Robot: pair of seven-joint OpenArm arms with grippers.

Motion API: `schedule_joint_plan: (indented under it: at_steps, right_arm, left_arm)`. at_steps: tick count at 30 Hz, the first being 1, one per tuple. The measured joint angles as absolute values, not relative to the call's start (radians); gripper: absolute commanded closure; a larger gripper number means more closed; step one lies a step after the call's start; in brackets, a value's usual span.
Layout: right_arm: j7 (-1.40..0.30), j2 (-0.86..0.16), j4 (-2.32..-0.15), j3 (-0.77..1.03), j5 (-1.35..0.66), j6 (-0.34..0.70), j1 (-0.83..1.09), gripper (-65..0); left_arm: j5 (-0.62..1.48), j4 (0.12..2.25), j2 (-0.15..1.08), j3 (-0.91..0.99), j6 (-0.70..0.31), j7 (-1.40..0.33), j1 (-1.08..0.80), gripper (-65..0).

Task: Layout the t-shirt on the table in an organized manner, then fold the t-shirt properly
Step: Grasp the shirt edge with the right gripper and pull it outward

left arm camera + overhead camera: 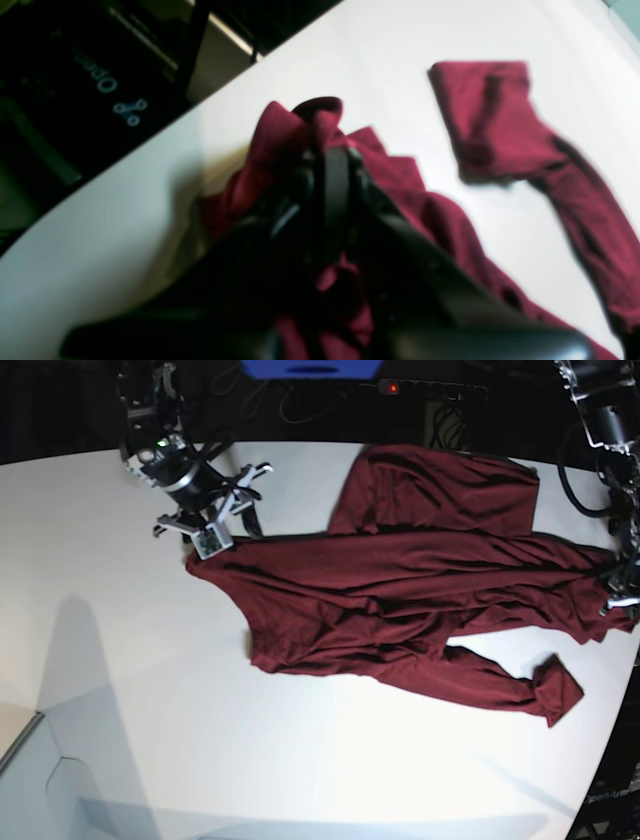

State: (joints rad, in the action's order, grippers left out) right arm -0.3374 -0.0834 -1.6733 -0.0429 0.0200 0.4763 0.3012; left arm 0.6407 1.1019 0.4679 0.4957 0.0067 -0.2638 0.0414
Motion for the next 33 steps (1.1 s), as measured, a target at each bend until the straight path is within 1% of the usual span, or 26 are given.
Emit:
schedule_joint_plan:
  at_steps: [2, 5, 8, 10, 13, 15, 17, 20, 23, 27, 33]
  right_arm:
    - [-0.328, -0.085, -1.74, -0.036, 0.015, 0.474, 0.289, -25.9]
    - [-0.319, -0.065, -1.754, 0.006, 0.003, 0.476, 0.22, -26.3]
    - [-0.313, -0.039, -1.67, 0.039, 0.001, 0.477, 0.123, -26.4]
    - [-0.34, -0.021, -1.582, 0.052, 0.011, 0.479, 0.041, -26.8]
    - [-0.389, -0.014, -1.478, 0.061, 0.007, 0.477, -0.06, -30.2]
    - [-0.434, -0.014, -1.411, 0.061, 0.012, 0.476, -0.123, -34.3]
    - [-0.437, -0.015, -1.328, 0.056, 0.007, 0.476, -0.181, -39.2]
    - [-0.434, -0.014, -1.24, 0.056, 0.007, 0.475, -0.225, -42.3]
    - [-0.437, -0.014, -1.185, 0.058, 0.01, 0.475, -0.249, -42.0]
    - [-0.434, -0.01, -1.175, 0.055, 0.01, 0.475, -0.251, -40.7]
    - [-0.368, 0.017, -1.168, 0.043, 0.006, 0.475, -0.249, -34.6]
  left_arm:
    - [0.641, 1.106, 0.467, 0.496, 0.006, -0.261, 0.043, -0.2]
    - [0.642, 1.106, 0.467, 0.494, 0.004, -0.264, 0.043, -0.2]
    - [0.645, 1.107, 0.466, 0.493, 0.005, -0.262, 0.043, -0.2]
    - [0.649, 1.106, 0.466, 0.491, 0.003, -0.262, 0.043, -0.1]
    - [0.649, 1.107, 0.464, 0.489, 0.004, -0.262, 0.043, -0.1]
    - [0.649, 1.107, 0.466, 0.491, 0.004, -0.262, 0.042, -0.1]
    - [0.649, 1.107, 0.466, 0.492, 0.006, -0.262, 0.043, -0.1]
    - [0.649, 1.107, 0.465, 0.492, 0.004, -0.262, 0.043, -0.1]
    - [0.648, 1.107, 0.465, 0.494, 0.004, -0.264, 0.042, -0.1]
    - [0.649, 1.107, 0.465, 0.494, 0.004, -0.265, 0.042, -0.1]
    - [0.649, 1.107, 0.465, 0.494, 0.004, -0.264, 0.043, -0.1]
